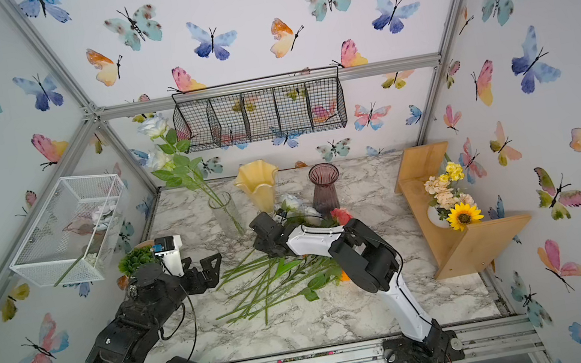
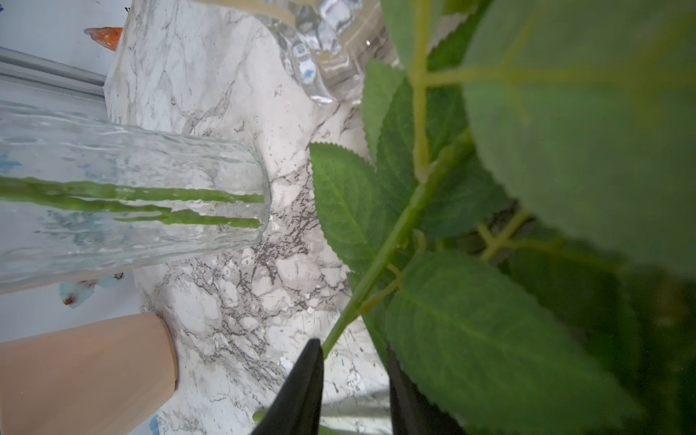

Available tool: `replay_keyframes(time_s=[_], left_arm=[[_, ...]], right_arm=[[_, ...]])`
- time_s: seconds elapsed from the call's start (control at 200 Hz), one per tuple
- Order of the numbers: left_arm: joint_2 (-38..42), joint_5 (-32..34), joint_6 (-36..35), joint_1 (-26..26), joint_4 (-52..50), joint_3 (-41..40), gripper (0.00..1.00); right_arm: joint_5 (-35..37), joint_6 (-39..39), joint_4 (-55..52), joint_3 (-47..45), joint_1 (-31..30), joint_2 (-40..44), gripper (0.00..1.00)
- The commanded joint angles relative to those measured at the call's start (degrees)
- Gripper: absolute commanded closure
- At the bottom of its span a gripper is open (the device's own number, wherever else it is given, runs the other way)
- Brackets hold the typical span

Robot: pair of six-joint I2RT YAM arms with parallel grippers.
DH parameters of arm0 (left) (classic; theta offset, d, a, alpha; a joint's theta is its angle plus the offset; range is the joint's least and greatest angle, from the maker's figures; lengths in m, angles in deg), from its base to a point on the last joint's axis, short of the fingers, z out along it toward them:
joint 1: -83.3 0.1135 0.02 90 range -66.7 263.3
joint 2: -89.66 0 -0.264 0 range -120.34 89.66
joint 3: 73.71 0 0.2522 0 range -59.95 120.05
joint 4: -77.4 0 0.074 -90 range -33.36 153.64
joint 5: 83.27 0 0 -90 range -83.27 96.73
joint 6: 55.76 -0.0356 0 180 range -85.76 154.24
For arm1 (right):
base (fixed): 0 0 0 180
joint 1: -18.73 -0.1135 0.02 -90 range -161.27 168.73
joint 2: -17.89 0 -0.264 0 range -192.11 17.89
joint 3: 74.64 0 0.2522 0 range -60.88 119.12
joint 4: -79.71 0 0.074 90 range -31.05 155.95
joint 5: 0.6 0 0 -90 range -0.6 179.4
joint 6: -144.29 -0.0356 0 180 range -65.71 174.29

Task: Arrange the flowers in different vases according to their colors
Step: Pick up the flower at the center of the board.

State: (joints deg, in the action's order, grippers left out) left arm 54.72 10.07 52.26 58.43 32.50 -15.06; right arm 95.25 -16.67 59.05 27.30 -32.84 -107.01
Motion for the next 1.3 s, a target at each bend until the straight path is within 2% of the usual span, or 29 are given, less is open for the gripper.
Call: replay_keyframes(time_s=[0.0,0.265,0.556,0.686,0.796,1.006,1.296], left_arm=[[-0.1,1.5,-0.1,-0.1,-1.1,0.8,0.03],[-0.2,1.5,-0.1,-0.2,-1.2,0.9,0.03],[-0.4,1.4,-0.1,-0.1,-1.4,1.1,0.04],[-0.5,1.4,-0.2,-0.1,-1.5,1.2,0.05],[-0.6,1.3,-0.2,-0.1,-1.5,1.2,0.05],[-0.5,1.2,-0.2,-0.1,-1.5,1.2,0.05],[-0.1,1.2,-0.2,-0.2,-1.8,1.4,0.06]], right_arm=[[2.7,-0.6,0.5,2.1,0.4,-2.2,0.68],[3.4,-1.3,1.4,3.0,1.5,-3.8,0.69],[4.1,-2.6,2.0,3.2,2.2,-5.4,0.78],[3.7,-3.8,3.3,1.9,2.4,-4.9,0.91],[4.1,-4.1,4.1,0.9,2.4,-3.1,0.98],[6.3,-3.7,4.2,-0.3,2.3,2.1,0.98],[12.0,-3.2,5.6,-6.7,2.3,12.4,0.98]])
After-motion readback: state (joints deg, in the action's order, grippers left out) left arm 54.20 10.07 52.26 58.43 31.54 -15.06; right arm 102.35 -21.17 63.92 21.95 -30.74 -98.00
